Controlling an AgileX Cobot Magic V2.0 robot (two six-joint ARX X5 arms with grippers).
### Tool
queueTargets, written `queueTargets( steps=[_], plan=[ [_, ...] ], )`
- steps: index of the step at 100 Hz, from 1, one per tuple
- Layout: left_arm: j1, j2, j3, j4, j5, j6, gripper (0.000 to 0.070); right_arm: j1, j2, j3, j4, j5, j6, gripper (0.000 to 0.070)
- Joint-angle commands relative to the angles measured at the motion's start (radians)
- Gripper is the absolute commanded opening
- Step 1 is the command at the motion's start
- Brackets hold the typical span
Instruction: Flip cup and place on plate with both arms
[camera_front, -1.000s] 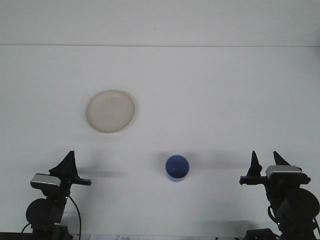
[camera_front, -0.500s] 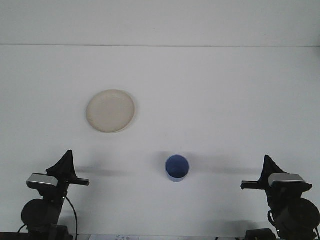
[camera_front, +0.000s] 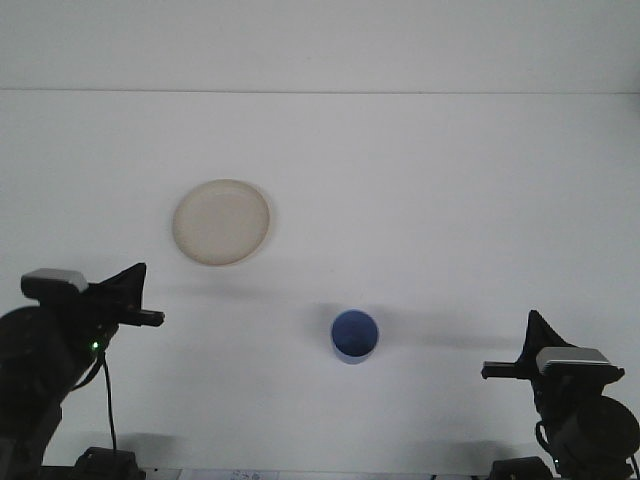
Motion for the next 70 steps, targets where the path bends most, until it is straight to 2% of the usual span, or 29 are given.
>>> queueTargets(
  steps=[1,12,37,40,43,51,55,59,70],
  plan=[
    [-0.005,0.09,0.081,-0.072,0.014,0.06,0.0012,0.0,0.001,0.006,0.013,0.003,0.01,0.0],
    [-0.02,0.198,0.167,-0.161,0.014,0.135,0.0012,0.0,0.001,0.006,0.013,0.003,0.01,0.0],
    [-0.026,0.293,0.185,-0.172,0.014,0.143,0.0033,0.0,0.001,0.006,0.013,0.003,0.01,0.0],
    [-0.026,0.296,0.185,-0.173,0.014,0.142,0.008,0.0,0.001,0.006,0.013,0.004,0.01,0.0],
    [-0.026,0.299,0.185,-0.173,0.014,0.141,0.0158,0.0,0.001,0.006,0.013,0.003,0.01,0.0],
    [-0.026,0.301,0.185,-0.172,0.014,0.124,0.0449,0.0,0.001,0.006,0.013,0.004,0.01,0.0],
    [-0.026,0.3,0.185,-0.166,0.014,0.112,0.055,0.0,0.001,0.006,0.013,0.004,0.01,0.0],
    [-0.026,0.3,0.185,-0.159,0.014,0.096,0.0585,0.0,0.001,0.006,0.013,0.004,0.01,0.0],
    [-0.034,0.303,0.185,-0.153,0.053,0.077,0.0582,0.0,0.001,0.006,0.013,0.003,0.01,0.0]
  ],
)
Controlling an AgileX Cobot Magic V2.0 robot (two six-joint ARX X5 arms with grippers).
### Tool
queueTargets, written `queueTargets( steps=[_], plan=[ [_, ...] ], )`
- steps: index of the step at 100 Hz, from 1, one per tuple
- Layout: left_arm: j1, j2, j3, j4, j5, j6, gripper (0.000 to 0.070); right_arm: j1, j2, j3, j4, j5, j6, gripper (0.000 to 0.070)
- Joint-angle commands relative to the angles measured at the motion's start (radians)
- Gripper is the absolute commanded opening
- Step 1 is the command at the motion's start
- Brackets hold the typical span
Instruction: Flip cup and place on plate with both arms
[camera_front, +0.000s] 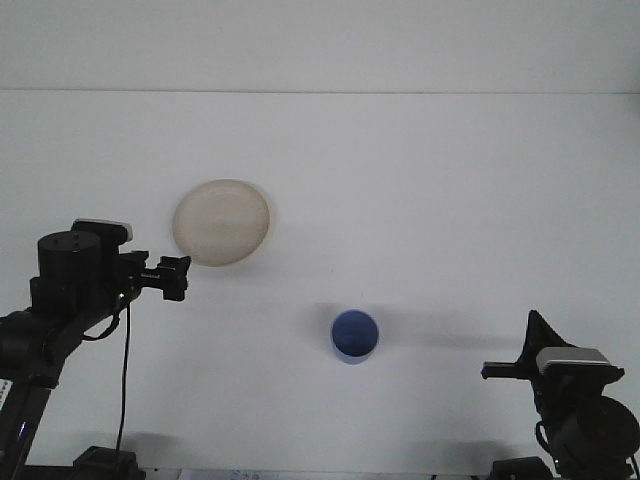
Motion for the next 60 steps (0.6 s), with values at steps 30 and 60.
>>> queueTargets(
  steps=[30,60],
  plan=[
    [-0.236,0.188,0.064,0.054,0.222,-0.079,0.0502,0.0,0.001,0.006,0.012,0.003,0.01,0.0],
    [-0.462,0.422,0.203,0.056,0.222,-0.04,0.0502,0.0,0.001,0.006,0.005,0.003,0.01,0.0]
  ],
)
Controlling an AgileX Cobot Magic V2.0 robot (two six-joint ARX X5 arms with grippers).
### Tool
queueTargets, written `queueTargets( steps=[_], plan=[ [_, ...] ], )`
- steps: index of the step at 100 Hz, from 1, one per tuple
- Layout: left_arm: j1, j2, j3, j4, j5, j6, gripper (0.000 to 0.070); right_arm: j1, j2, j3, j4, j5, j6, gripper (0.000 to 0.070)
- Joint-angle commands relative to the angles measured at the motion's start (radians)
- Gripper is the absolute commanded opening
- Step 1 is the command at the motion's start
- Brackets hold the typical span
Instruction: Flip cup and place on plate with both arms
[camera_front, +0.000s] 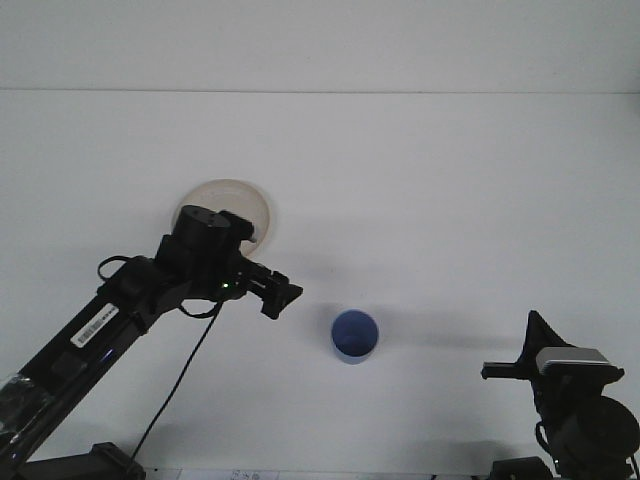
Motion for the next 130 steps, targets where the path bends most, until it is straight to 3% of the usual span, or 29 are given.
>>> queueTargets(
  steps=[1,46,71,101,106,114,119,122,130],
  plan=[
    [-0.037,0.054,0.045,0.01,0.006,0.013,0.0502,0.0,0.001,0.006,0.009,0.003,0.01,0.0],
    [-0.233,0.24,0.167,-0.051,0.005,0.071,0.0502,0.0,0.001,0.006,0.009,0.003,0.011,0.0],
    [-0.255,0.289,0.167,-0.058,-0.059,0.09,0.0502,0.0,0.001,0.006,0.009,0.003,0.013,0.0],
    [-0.259,0.373,0.167,-0.058,-0.063,0.09,0.0493,0.0,0.001,0.006,0.009,0.003,0.014,0.0],
    [-0.265,0.378,0.167,-0.062,-0.063,0.09,0.0428,0.0,0.001,0.006,0.009,0.003,0.013,0.0],
    [-0.27,0.378,0.167,-0.066,-0.063,0.105,0.0156,0.0,0.001,0.006,0.009,0.003,0.014,0.0],
    [-0.276,0.378,0.167,-0.07,-0.063,0.113,0.0045,0.0,0.001,0.006,0.009,0.003,0.014,0.0],
    [-0.277,0.378,0.167,-0.071,-0.063,0.113,0.0003,0.0,0.001,0.006,0.009,0.003,0.014,0.0],
    [-0.278,0.378,0.167,-0.073,-0.092,0.112,0.0006,0.0,0.001,0.006,0.009,0.003,0.014,0.0]
  ],
)
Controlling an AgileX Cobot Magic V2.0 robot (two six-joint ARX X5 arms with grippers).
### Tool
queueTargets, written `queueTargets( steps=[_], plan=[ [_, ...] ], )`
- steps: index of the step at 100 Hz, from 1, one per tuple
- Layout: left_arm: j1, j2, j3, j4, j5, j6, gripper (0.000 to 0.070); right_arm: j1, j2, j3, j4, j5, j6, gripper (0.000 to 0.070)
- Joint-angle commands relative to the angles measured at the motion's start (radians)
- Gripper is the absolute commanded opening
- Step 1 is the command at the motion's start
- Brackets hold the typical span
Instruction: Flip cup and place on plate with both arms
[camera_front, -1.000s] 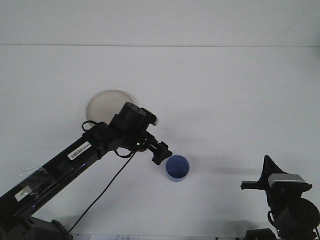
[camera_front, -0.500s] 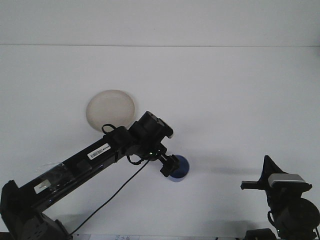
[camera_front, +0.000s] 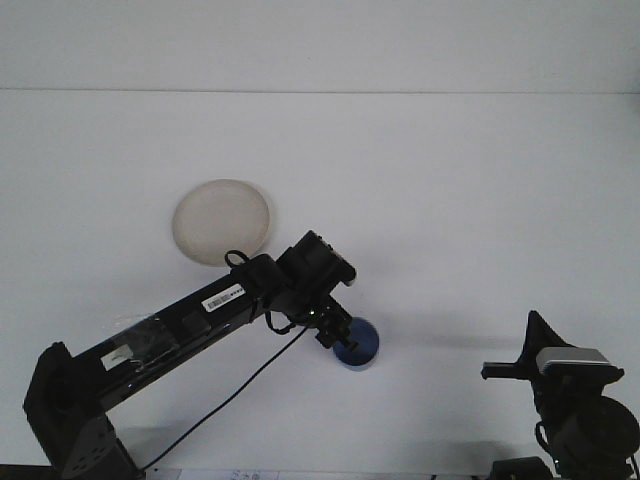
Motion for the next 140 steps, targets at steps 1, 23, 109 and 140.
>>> queueTargets(
  steps=[1,23,109,140],
  plan=[
    [-0.012,0.015,0.021,0.0,-0.031,0.02,0.0006,0.0,0.001,0.006,0.009,0.003,0.011,0.0],
    [-0.013,0.013,0.038,-0.029,-0.098,0.012,0.0006,0.0,0.001,0.006,0.009,0.003,0.011,0.0],
    [0.637,0.003,0.361,-0.119,-0.333,0.008,0.0006,0.0,0.001,0.006,0.009,0.003,0.015,0.0],
    [0.692,0.089,0.361,-0.106,-0.332,0.0,0.0006,0.0,0.001,0.006,0.01,0.003,0.015,0.0]
  ],
)
